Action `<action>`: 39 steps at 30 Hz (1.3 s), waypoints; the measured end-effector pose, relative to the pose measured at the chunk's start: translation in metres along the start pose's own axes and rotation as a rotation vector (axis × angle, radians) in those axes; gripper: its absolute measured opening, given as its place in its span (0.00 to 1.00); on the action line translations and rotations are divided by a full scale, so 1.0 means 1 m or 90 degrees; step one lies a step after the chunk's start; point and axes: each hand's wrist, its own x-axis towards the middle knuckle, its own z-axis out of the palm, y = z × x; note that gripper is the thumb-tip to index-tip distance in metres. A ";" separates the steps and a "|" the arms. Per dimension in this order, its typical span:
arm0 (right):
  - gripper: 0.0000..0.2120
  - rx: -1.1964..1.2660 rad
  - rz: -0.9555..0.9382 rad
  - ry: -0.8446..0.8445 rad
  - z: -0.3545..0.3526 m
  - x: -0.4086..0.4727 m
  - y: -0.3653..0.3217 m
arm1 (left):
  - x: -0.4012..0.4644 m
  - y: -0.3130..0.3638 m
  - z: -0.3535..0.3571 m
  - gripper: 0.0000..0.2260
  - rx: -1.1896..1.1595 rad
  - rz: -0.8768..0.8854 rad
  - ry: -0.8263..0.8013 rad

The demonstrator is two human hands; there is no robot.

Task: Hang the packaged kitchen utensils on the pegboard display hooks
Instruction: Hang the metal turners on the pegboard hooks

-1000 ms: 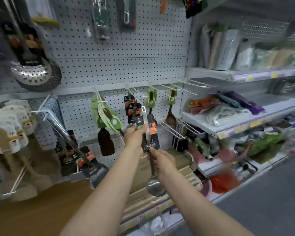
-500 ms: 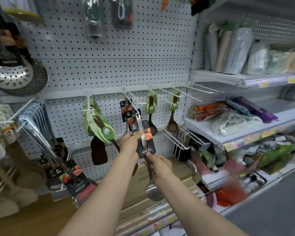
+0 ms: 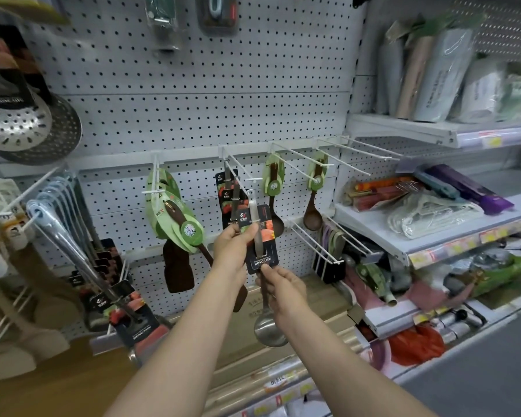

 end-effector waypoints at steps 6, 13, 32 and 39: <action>0.06 -0.016 0.003 0.015 0.004 0.013 0.007 | 0.008 0.000 -0.002 0.03 -0.016 -0.017 0.016; 0.03 -0.028 0.009 0.003 0.011 0.027 0.005 | 0.026 0.001 -0.003 0.03 -0.029 -0.019 0.024; 0.13 -0.140 -0.005 0.026 0.020 0.062 0.014 | 0.043 -0.002 -0.012 0.09 0.006 0.004 0.056; 0.14 -0.167 0.009 0.022 0.021 0.029 0.002 | 0.006 -0.005 -0.032 0.10 0.003 -0.027 0.089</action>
